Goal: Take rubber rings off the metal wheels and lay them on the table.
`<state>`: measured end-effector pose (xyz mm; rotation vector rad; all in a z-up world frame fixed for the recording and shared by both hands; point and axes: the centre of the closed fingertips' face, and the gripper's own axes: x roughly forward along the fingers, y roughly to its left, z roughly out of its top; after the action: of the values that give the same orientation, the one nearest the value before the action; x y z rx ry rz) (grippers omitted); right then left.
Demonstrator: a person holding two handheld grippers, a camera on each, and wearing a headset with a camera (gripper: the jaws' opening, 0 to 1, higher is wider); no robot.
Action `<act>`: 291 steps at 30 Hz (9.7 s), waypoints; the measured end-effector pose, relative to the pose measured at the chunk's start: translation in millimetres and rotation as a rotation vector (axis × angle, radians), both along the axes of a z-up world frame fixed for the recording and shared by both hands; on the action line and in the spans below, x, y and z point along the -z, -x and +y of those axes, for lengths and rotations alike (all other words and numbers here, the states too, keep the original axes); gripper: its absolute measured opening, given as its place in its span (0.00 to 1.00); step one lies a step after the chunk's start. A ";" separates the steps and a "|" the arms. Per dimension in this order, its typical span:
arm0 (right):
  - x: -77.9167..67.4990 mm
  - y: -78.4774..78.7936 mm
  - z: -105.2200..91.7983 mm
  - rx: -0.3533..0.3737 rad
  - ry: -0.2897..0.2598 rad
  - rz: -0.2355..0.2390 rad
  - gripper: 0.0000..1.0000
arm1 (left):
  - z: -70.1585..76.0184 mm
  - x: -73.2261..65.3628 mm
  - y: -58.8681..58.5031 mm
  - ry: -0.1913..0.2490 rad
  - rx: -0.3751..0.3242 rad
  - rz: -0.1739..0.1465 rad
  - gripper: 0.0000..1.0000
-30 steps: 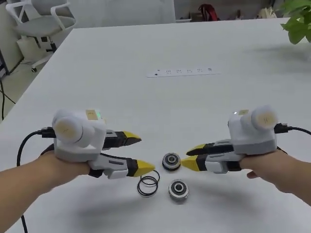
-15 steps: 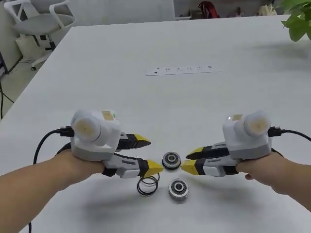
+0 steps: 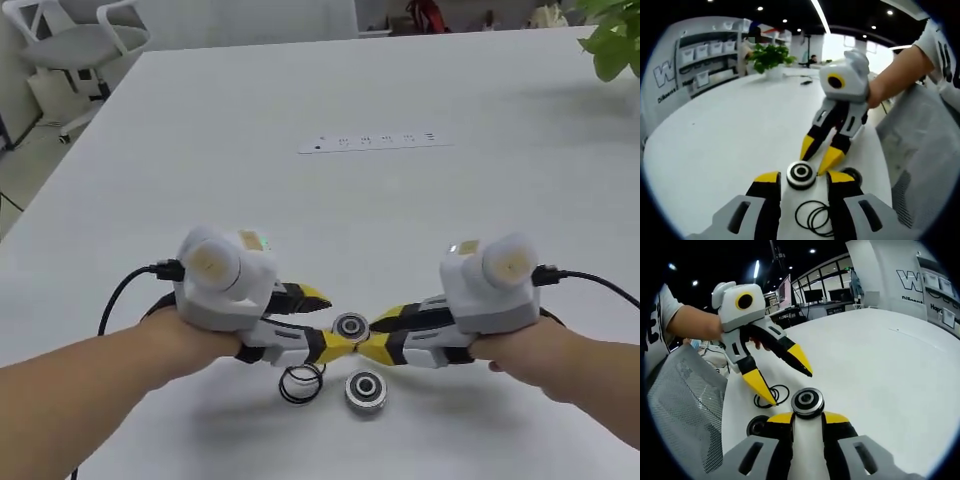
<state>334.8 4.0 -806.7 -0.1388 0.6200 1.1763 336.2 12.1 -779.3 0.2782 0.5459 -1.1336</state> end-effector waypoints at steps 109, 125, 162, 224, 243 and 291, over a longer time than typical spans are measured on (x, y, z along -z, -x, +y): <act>-36.2 0.3 2.8 0.159 -0.228 0.189 0.00 | -0.5 -19.0 17.9 -0.037 0.058 -0.094 0.29; -53.8 17.5 21.1 0.103 -0.270 0.229 0.00 | 39.7 -56.2 35.4 0.036 0.030 -0.141 0.49; -11.7 42.0 57.0 -0.040 -0.087 0.176 0.12 | 88.4 -50.6 49.0 0.055 -0.104 -0.113 0.61; -99.3 60.6 -73.5 0.059 0.008 -0.219 0.68 | 80.6 -102.4 85.1 0.110 -0.141 -0.177 0.74; -94.0 70.6 -95.6 0.154 -0.002 -0.201 0.71 | 88.7 -101.2 91.2 0.131 -0.220 -0.181 0.79; -85.9 84.6 -92.2 0.139 0.035 -0.206 0.71 | 80.1 -82.4 106.0 0.071 -0.212 -0.165 0.78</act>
<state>250.2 -88.2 -720.8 -0.2399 0.4614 1.0027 230.2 92.2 -697.0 0.2434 0.3785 -0.9138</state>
